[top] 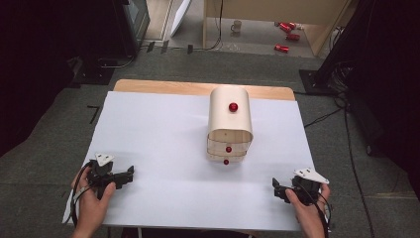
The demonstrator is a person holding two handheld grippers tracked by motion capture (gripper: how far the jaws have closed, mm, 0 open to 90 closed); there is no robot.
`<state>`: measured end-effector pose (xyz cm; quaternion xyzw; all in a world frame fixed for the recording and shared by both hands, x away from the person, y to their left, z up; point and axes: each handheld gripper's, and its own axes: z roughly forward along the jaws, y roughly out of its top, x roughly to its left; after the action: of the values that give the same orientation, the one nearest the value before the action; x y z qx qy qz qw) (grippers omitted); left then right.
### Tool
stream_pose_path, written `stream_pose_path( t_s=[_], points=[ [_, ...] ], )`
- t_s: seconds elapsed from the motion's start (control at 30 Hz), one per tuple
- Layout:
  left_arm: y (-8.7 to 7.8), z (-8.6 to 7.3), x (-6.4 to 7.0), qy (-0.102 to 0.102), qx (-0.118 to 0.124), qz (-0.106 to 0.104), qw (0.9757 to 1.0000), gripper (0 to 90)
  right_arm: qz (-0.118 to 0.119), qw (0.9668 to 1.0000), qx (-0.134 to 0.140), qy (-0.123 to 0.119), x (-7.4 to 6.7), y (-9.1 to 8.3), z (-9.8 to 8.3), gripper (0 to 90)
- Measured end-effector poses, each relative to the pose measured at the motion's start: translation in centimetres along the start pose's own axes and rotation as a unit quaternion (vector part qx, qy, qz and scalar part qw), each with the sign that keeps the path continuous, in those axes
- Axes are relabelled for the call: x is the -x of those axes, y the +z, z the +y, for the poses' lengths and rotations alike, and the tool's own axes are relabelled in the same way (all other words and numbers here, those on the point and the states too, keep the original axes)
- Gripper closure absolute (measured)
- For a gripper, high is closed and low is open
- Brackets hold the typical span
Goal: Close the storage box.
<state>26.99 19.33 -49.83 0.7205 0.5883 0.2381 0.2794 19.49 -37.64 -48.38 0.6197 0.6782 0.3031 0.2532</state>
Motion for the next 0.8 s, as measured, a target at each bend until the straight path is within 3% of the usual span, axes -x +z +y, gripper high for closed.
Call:
stream_pose_path(
  t_s=[0.17,0.3,0.33,0.37,0.43,0.5,0.8],
  points=[
    [0.0,0.0,0.0,0.0,0.0,0.0,1.0,0.0,-0.006,0.9999,-0.01,0.001,0.6,0.1,-0.5,3.0],
    [0.0,0.0,0.0,0.0,0.0,0.0,1.0,0.0,-0.024,0.9992,-0.026,-0.017,0.3,0.9,-0.9,2.3],
    [0.0,0.0,0.0,0.0,0.0,0.0,1.0,0.0,-0.022,0.9993,-0.025,-0.017,0.4,1.1,-1.1,1.9],
    [0.0,0.0,0.0,0.0,0.0,0.0,1.0,0.0,-0.007,0.9998,-0.016,0.001,0.8,1.3,-1.3,1.0],
    [0.0,0.0,0.0,0.0,0.0,0.0,1.0,0.0,-0.004,0.9999,-0.011,0.003,0.8,1.3,-1.4,0.7],
    [0.0,0.0,0.0,0.0,0.0,0.0,1.0,0.0,-0.011,0.9999,-0.008,-0.005,0.6,1.3,-1.5,0.7],
    [0.0,0.0,0.0,0.0,0.0,0.0,1.0,0.0,-0.009,0.9999,-0.007,-0.003,0.6,1.3,-1.6,0.5]
  ],
)
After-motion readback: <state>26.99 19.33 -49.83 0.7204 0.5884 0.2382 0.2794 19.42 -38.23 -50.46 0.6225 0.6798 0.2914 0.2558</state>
